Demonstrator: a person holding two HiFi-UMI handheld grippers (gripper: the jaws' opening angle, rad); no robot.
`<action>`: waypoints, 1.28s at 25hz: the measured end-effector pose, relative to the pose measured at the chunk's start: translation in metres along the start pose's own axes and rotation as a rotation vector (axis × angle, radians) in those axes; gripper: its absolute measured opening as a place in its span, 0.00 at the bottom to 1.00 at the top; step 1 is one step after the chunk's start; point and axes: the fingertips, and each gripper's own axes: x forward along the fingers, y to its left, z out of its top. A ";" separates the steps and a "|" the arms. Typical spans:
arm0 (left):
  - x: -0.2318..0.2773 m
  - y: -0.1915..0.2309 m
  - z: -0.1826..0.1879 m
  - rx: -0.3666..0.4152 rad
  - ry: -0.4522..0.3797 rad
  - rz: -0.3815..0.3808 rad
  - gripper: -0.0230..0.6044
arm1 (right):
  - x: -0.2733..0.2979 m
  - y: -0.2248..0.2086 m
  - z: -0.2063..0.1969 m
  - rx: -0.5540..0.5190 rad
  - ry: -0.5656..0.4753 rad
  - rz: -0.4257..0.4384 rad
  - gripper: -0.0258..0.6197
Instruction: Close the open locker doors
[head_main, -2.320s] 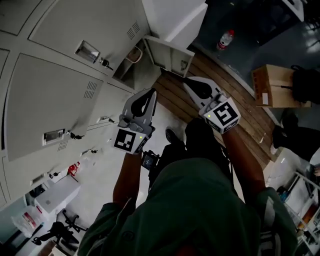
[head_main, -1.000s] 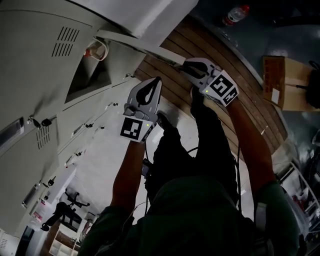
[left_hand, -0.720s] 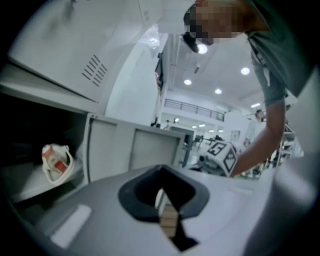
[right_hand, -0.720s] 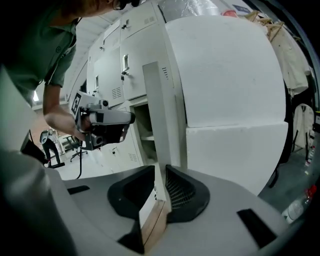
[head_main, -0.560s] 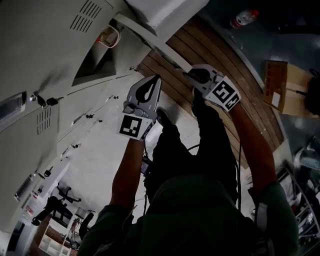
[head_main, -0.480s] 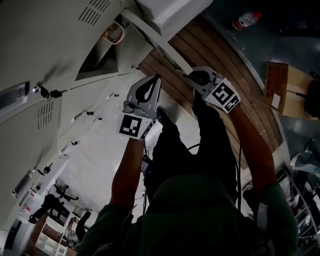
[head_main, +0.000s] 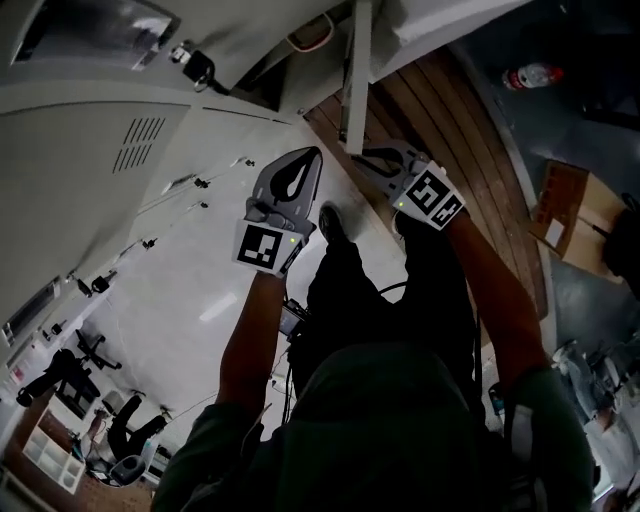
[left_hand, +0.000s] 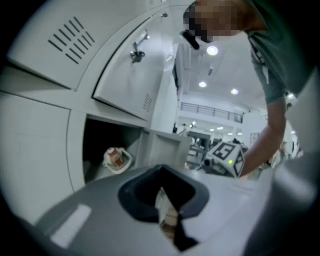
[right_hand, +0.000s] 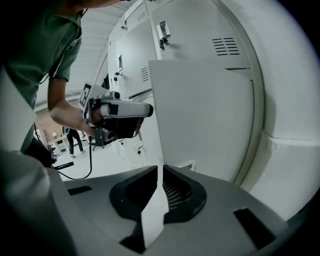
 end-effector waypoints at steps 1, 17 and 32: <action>-0.007 0.006 -0.001 0.001 -0.001 0.014 0.04 | 0.009 -0.002 0.009 -0.009 -0.005 0.003 0.09; -0.115 0.083 0.028 0.006 -0.082 0.247 0.04 | 0.123 -0.026 0.108 -0.149 0.005 -0.018 0.09; -0.155 0.093 0.046 0.063 -0.099 0.301 0.04 | 0.139 -0.076 0.117 -0.120 0.071 -0.190 0.06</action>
